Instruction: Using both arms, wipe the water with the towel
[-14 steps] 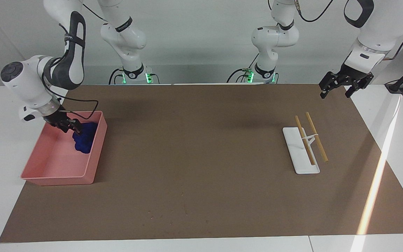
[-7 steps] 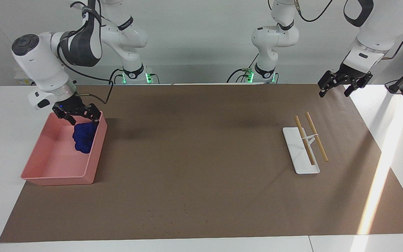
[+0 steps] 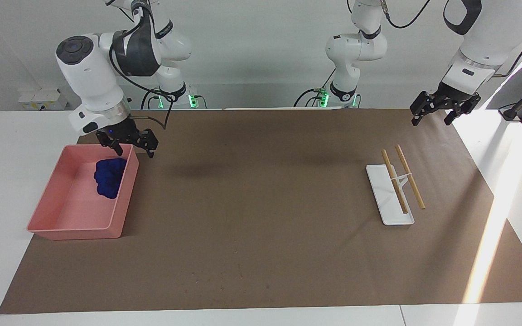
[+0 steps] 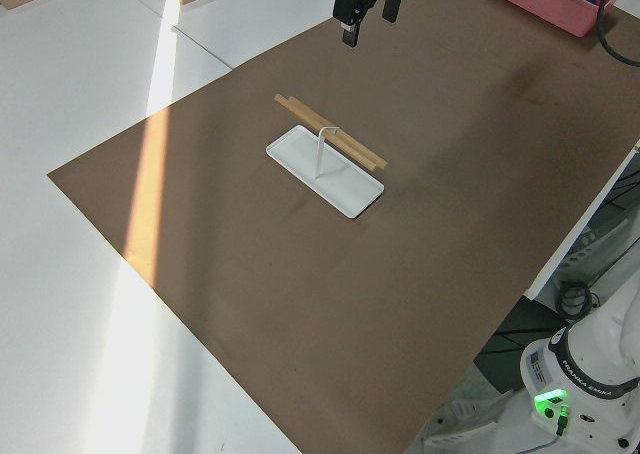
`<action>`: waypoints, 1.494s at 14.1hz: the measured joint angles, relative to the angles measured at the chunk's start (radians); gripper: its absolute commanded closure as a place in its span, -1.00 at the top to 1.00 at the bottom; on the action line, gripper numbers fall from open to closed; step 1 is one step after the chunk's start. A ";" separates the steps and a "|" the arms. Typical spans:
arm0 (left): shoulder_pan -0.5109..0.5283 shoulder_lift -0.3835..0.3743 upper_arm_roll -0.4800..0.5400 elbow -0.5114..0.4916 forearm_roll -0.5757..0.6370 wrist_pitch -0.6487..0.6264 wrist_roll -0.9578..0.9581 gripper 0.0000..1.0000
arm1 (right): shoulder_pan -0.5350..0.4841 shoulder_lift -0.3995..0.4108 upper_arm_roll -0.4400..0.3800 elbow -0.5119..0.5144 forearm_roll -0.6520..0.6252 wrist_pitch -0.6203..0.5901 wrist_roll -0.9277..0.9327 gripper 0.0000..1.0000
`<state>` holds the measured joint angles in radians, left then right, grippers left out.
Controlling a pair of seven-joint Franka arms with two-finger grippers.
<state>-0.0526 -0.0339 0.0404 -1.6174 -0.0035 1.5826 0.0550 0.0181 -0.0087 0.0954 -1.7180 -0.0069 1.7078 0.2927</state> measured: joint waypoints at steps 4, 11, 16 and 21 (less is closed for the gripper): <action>-0.002 0.000 0.000 0.001 0.000 -0.009 0.000 1.00 | -0.014 0.022 -0.014 0.156 0.000 -0.138 0.001 1.00; -0.003 0.000 0.000 0.003 0.000 -0.009 0.000 1.00 | -0.056 0.019 -0.024 0.184 0.000 -0.222 0.001 1.00; -0.008 0.000 -0.002 0.003 0.000 -0.009 0.000 1.00 | -0.055 0.010 -0.023 0.150 0.000 -0.194 -0.007 1.00; -0.015 0.000 -0.005 0.003 -0.001 -0.009 0.000 1.00 | -0.051 0.003 -0.019 0.144 0.000 -0.194 -0.007 1.00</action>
<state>-0.0681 -0.0340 0.0358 -1.6141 -0.0043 1.5737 0.0550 -0.0324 -0.0053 0.0765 -1.5744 -0.0069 1.5138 0.2852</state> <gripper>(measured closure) 0.000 0.000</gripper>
